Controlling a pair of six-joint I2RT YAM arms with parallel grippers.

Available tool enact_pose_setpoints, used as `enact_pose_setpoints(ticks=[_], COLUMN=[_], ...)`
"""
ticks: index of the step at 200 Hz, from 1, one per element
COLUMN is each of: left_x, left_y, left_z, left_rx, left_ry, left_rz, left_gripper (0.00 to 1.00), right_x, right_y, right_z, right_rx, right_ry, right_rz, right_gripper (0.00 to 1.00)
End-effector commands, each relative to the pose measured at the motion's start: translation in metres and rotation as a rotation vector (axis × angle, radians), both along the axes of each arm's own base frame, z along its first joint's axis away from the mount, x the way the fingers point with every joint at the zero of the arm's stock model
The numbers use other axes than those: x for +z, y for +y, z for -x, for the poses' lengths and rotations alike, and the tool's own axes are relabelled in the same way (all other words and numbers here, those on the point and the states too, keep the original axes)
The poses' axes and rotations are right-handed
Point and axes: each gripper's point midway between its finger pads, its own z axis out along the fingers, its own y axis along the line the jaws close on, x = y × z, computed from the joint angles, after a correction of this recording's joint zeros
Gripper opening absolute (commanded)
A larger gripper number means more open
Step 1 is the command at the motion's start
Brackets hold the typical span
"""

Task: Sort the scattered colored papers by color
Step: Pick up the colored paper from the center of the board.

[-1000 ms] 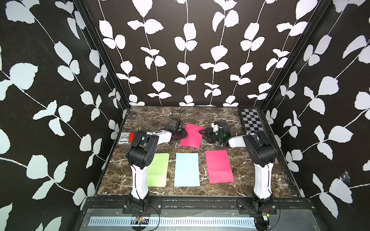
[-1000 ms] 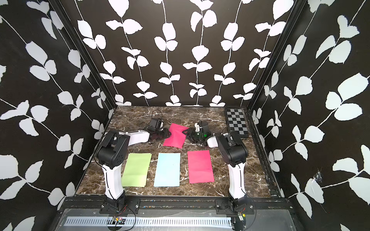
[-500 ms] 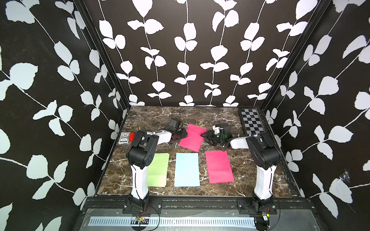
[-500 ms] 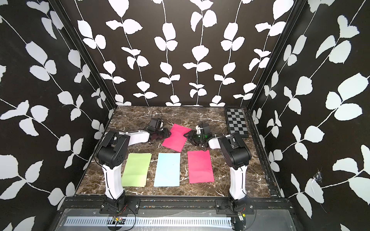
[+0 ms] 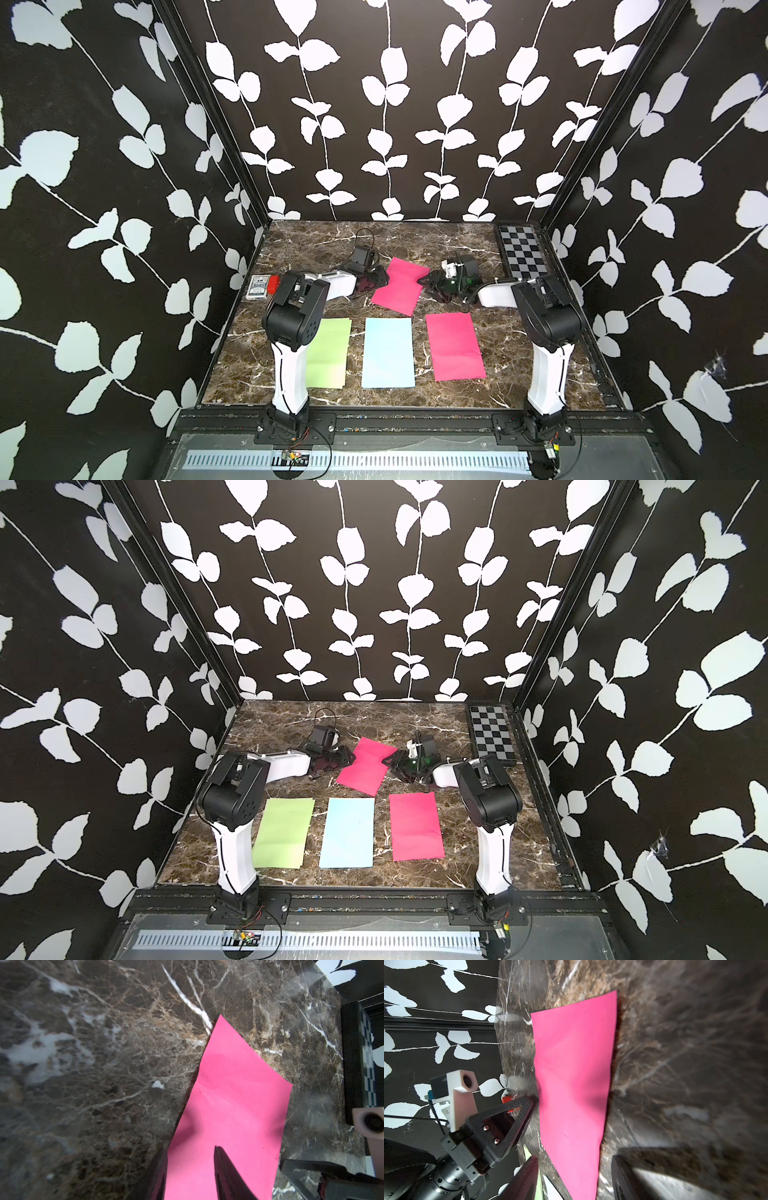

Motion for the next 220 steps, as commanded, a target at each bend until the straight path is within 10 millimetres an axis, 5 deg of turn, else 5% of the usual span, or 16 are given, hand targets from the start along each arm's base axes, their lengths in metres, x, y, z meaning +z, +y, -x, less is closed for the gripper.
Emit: enact_pose_setpoints(ticks=[1,94,183,220], left_x=[-0.022,-0.023,-0.022,-0.024], left_y=[0.007,0.007,0.007,0.006], left_z=[0.012,0.012,0.012,0.012], left_rx=[0.003,-0.001,-0.003,-0.006], left_ry=[0.069,0.071,0.075,0.082], left_rz=[-0.021,-0.024,-0.024,-0.019], left_gripper=[0.40,0.40,0.40,0.40], right_x=[-0.016,-0.020,-0.002,-0.010], right_y=[-0.003,0.003,-0.033,-0.028], right_z=[-0.008,-0.023,-0.022,-0.036], right_rx=[-0.024,-0.050,-0.068,-0.028], right_ry=[0.040,0.037,-0.012,-0.005], right_rz=[0.013,-0.061,0.058,0.078], right_gripper=[0.57,0.57,0.57,0.57])
